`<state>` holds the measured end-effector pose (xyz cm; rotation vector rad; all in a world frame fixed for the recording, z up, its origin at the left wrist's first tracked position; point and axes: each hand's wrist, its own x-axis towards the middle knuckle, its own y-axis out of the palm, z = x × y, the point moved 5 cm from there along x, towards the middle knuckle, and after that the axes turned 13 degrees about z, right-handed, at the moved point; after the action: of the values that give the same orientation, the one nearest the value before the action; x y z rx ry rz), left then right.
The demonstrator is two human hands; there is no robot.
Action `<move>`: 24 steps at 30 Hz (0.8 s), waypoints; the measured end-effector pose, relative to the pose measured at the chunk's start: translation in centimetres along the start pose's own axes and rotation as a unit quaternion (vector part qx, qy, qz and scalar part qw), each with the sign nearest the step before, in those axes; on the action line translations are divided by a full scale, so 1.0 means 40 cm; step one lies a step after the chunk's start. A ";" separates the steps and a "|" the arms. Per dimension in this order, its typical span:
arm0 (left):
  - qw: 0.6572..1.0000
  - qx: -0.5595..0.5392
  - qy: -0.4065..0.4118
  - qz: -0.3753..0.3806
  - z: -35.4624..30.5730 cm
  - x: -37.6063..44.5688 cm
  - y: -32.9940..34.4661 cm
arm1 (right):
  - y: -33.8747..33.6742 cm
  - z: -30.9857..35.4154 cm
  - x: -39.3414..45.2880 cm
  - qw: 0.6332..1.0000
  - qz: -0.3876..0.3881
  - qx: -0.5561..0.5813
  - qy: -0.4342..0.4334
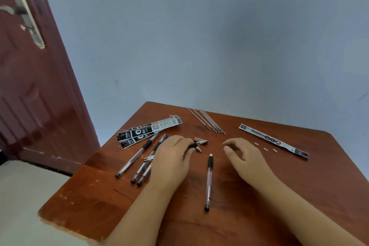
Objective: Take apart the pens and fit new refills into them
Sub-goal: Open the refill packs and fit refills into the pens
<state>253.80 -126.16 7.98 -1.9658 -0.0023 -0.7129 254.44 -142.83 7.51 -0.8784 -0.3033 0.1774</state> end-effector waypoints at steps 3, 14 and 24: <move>0.997 -0.022 -0.070 -0.009 0.029 0.002 -0.016 | 0.020 0.001 0.072 0.995 0.028 -0.085 0.033; 0.992 -0.046 -0.116 0.032 0.048 0.009 -0.010 | 0.073 0.009 0.181 0.965 0.072 -0.243 0.068; 0.998 -0.019 -0.012 0.066 -0.017 0.012 0.003 | -0.038 0.044 -0.019 0.994 -0.018 -0.105 -0.021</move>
<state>253.91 -126.91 8.36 -1.9907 0.1264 -0.6081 253.20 -142.71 9.59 -1.0782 -0.3823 0.1317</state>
